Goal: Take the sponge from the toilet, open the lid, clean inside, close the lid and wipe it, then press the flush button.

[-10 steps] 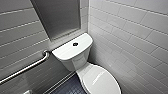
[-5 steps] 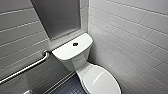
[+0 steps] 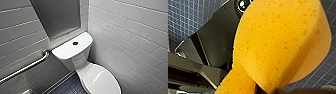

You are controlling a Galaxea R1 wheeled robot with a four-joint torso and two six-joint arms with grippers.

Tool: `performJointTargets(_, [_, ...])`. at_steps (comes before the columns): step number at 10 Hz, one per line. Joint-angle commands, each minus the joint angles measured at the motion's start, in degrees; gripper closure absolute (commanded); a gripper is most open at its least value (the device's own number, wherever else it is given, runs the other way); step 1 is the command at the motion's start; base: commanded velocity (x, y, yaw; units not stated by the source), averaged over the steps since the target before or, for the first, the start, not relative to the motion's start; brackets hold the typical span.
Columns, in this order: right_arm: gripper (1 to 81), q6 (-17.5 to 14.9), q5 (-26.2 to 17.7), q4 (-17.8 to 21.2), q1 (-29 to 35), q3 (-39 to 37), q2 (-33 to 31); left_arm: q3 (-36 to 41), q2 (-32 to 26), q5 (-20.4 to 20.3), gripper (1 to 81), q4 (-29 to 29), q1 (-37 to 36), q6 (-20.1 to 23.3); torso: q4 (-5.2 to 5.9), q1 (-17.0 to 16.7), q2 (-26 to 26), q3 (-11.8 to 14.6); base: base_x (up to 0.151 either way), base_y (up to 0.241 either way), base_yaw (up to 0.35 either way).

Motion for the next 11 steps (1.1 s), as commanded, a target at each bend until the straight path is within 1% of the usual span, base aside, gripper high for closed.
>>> performJointTargets(1, [81.1,-0.02,-4.16,-1.28,-0.49,0.70,-1.91,1.60,0.24,2.85,1.0,-0.14,-4.67,-0.09,0.00,0.00,0.00,0.09,0.000,0.000,0.000])
performJointTargets(3, [81.1,-0.02,-4.16,-1.46,-0.41,0.61,-1.73,1.60,1.03,2.76,1.0,-0.14,-5.90,-0.97,0.00,0.02,0.02,-2.30,0.000,0.000,0.000])
performJointTargets(4, [81.1,-0.02,-4.16,-1.46,-0.41,0.44,-1.47,1.60,1.65,2.49,1.0,-0.05,-6.08,-1.06,0.00,0.05,0.02,-2.71,0.000,0.000,0.000])
performJointTargets(7, [81.1,0.07,-4.16,-1.37,0.03,-0.27,-0.85,0.20,3.67,2.23,1.0,0.39,-6.17,-0.88,0.00,0.07,0.02,-2.80,0.000,0.000,0.000])
performJointTargets(9, [81.1,0.24,-4.16,-1.28,0.56,-0.44,-0.50,0.11,4.98,0.03,1.0,0.30,-6.51,-0.97,0.00,0.07,0.02,-2.80,0.000,0.000,0.000])
performJointTargets(10, [81.1,0.33,-4.16,-1.28,0.74,-0.35,-0.50,-0.67,5.42,0.12,1.0,-0.05,-6.78,-0.97,0.00,0.07,0.02,-2.80,0.000,0.000,0.000])
performJointTargets(11, [81.1,0.51,-4.16,-1.28,0.82,-0.44,-0.41,-1.04,5.43,0.12,1.0,-0.14,-6.87,-1.06,0.00,3.76,-5.71,-2.80,0.000,0.000,0.000])
